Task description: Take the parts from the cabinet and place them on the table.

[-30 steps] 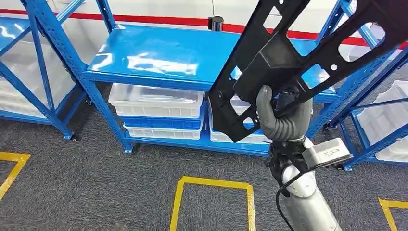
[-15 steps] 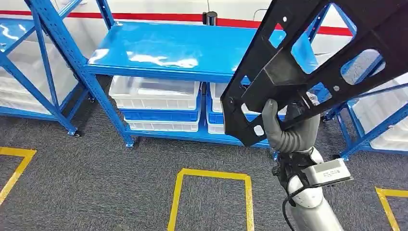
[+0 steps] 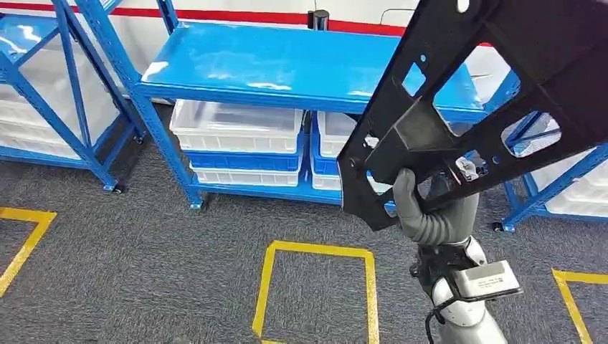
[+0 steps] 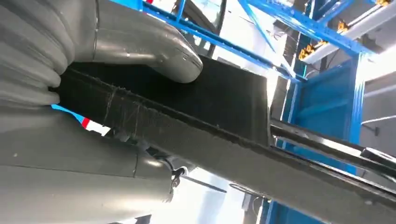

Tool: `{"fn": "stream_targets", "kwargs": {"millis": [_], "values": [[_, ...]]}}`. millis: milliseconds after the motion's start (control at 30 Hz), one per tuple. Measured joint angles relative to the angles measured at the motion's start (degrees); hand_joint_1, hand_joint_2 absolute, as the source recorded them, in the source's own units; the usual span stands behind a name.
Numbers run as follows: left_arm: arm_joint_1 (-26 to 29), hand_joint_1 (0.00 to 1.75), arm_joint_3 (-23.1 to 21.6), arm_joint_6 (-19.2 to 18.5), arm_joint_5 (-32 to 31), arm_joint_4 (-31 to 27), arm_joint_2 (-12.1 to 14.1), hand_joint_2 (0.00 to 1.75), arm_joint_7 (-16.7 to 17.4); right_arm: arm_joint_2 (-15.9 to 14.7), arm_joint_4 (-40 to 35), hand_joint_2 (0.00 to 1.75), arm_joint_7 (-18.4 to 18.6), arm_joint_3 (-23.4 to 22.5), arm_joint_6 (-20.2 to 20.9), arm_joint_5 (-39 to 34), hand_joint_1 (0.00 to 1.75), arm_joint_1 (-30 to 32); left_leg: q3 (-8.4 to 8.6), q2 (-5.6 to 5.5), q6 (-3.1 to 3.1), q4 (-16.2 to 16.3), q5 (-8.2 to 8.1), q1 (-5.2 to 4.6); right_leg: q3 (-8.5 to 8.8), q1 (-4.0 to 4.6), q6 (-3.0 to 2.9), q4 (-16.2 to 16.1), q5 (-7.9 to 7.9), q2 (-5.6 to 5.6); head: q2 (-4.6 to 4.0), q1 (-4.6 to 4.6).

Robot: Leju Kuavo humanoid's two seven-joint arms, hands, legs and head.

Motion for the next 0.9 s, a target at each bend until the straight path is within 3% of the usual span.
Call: {"fn": "stream_targets", "kwargs": {"millis": [33,100,133,167,200,267,300,333,367,433,467,500,567,600,633,700,733,900], "values": [[0.0,0.0,0.0,-0.2,0.0,0.0,0.0,1.75,0.0,0.0,-0.2,1.75,-0.2,0.0,0.1,0.2,1.75,0.1,-0.58,0.08,0.48,0.0,0.39,-0.03,-1.42,-0.01,-0.45,3.4,-2.37,0.01,0.0,0.13],[0.0,0.0,0.0,-0.8,-0.1,0.0,-0.1,1.75,0.0,-0.2,-0.4,1.75,-0.6,-0.1,0.3,0.7,1.75,0.5,-1.97,0.16,0.63,0.0,1.19,-0.12,-4.78,-0.02,-0.78,12.6,-6.61,0.01,0.0,0.11],[0.0,0.0,-0.1,-1.2,-0.1,0.0,-0.1,1.75,0.0,-0.3,-0.5,1.75,-0.8,-0.2,0.3,0.9,1.75,0.8,-2.57,0.19,0.58,0.0,1.65,-0.13,-5.46,-0.03,-0.45,15.2,-7.24,0.01,0.0,0.15],[0.0,0.0,-0.1,-1.2,-0.1,0.0,-0.1,1.75,-0.1,-0.3,-0.5,1.75,-0.9,-0.2,0.3,1.1,1.75,1.0,-3.14,0.24,0.49,0.0,2.05,-0.13,-4.91,-0.06,-0.03,15.2,-6.9,0.01,0.0,0.11],[0.0,0.0,-0.1,-1.4,-0.1,0.0,-0.1,1.75,-0.2,-0.4,-0.6,1.75,-1.0,-0.2,0.3,1.3,1.75,1.1,-3.68,0.25,0.35,0.0,2.47,-0.1,-2.98,-0.13,0.53,12.7,-5.77,0.0,0.0,0.15],[0.0,0.0,-0.1,-2.0,-0.1,0.2,-0.3,1.75,-0.3,-0.5,-0.8,1.75,-1.2,-0.2,0.4,2.0,1.75,1.1,-4.48,0.22,-0.13,0.0,3.3,-0.03,3.94,-0.21,1.3,2.4,-3.11,-0.04,0.0,0.13],[-0.1,0.0,-0.1,-2.2,-0.1,0.2,-0.3,1.75,-0.3,-0.4,-1.0,1.75,-1.3,-0.2,0.4,2.4,1.75,1.1,-4.63,0.21,-0.52,0.1,3.6,-0.1,7.3,-0.16,0.93,-2.4,-3.66,-0.09,0.0,0.15],[-0.1,0.0,-0.1,-2.3,-0.1,0.2,-0.3,1.75,-0.4,-0.4,-1.0,1.75,-1.4,-0.2,0.3,2.9,1.75,1.3,-4.8,0.2,-0.88,0.0,3.95,-0.31,7.78,0.26,0.71,-2.5,-3.14,0.01,0.0,0.0],[-0.1,0.0,-0.1,-2.3,0.0,0.2,-0.3,1.75,-0.4,-0.4,-1.2,1.75,-1.4,-0.3,0.3,3.3,1.75,1.3,-4.71,0.21,-1.26,0.0,4.2,-0.34,6.72,0.26,0.4,-2.9,-3.16,0.03,0.0,0.04],[-0.1,0.0,-0.1,-2.3,0.0,0.2,-0.4,1.75,-0.4,-0.5,-1.2,1.75,-1.4,-0.3,0.1,4.1,1.75,1.5,-4.49,0.22,-2.01,-0.8,4.88,-0.25,6.63,0.44,-0.38,-3.1,-2.83,0.11,0.0,0.04],[-0.1,0.0,-0.1,-2.2,0.0,0.2,-0.4,1.75,-0.4,-0.4,-1.3,1.75,-1.3,-0.3,0.0,4.4,1.75,1.5,-4.52,0.24,-1.15,-0.9,3.77,-0.28,6.55,0.05,-0.06,-3.5,-2.51,0.12,0.0,0.06],[-0.1,0.0,-0.1,-2.2,0.0,0.2,-0.4,1.75,-0.4,-0.4,-1.4,1.75,-1.3,-0.3,-0.2,4.8,1.75,1.5,-4.58,0.24,-0.23,-0.9,3.41,-0.33,6.45,0.09,-0.28,-3.5,-2.34,0.17,0.0,-0.06],[-0.1,0.0,-0.1,-2.2,0.1,0.2,-0.4,1.75,-0.4,-0.4,-1.4,1.75,-1.2,-0.3,-0.3,5.0,1.75,1.8,-4.48,0.2,-0.07,-1.3,3.84,-0.28,6.32,0.28,-0.76,-3.4,-2.06,0.16,0.0,-0.13],[-0.1,0.0,-0.1,-2.2,0.1,0.2,-0.4,1.75,-0.4,-0.4,-1.4,1.75,-1.2,-0.3,-0.3,5.0,1.75,1.8,-4.35,0.2,0.17,-1.7,5.51,-0.27,6.23,0.38,-0.92,-3.4,-1.94,0.16,0.0,-0.11],[-0.1,0.0,-0.1,-2.2,0.1,0.2,-0.4,1.75,-0.4,-0.4,-1.4,1.75,-1.1,-0.2,-0.3,5.0,1.75,1.9,-4.4,0.21,-0.06,-1.9,6.49,-0.25,6.13,0.43,-1.04,-3.3,-1.85,0.15,0.0,-0.11],[-0.1,0.0,-0.1,-2.1,0.1,0.2,-0.4,1.75,-0.2,-0.4,-1.4,1.75,-1.1,-0.3,-0.6,5.4,1.75,2.0,-4.4,0.18,-0.68,-2.2,6.72,-0.22,6.13,0.43,-1.16,-3.3,-1.69,0.13,0.0,-0.15],[-0.1,0.0,-0.1,-2.1,0.1,0.2,-0.3,1.75,-0.2,-0.4,-1.4,1.75,-1.0,-0.2,-0.8,5.7,1.75,2.0,-4.67,0.15,-0.63,-2.0,6.56,-0.27,6.36,-0.09,-0.99,-3.3,-1.59,0.1,0.0,-0.09],[-0.1,0.0,-0.1,-1.9,0.1,0.2,0.0,1.75,-0.2,-0.1,-1.4,1.75,-1.0,-0.2,-1.5,6.9,1.75,2.4,-4.75,0.11,-0.06,-2.4,6.44,-0.67,6.4,-0.1,-0.75,-4.0,-1.47,0.11,0.0,-0.24]]}}
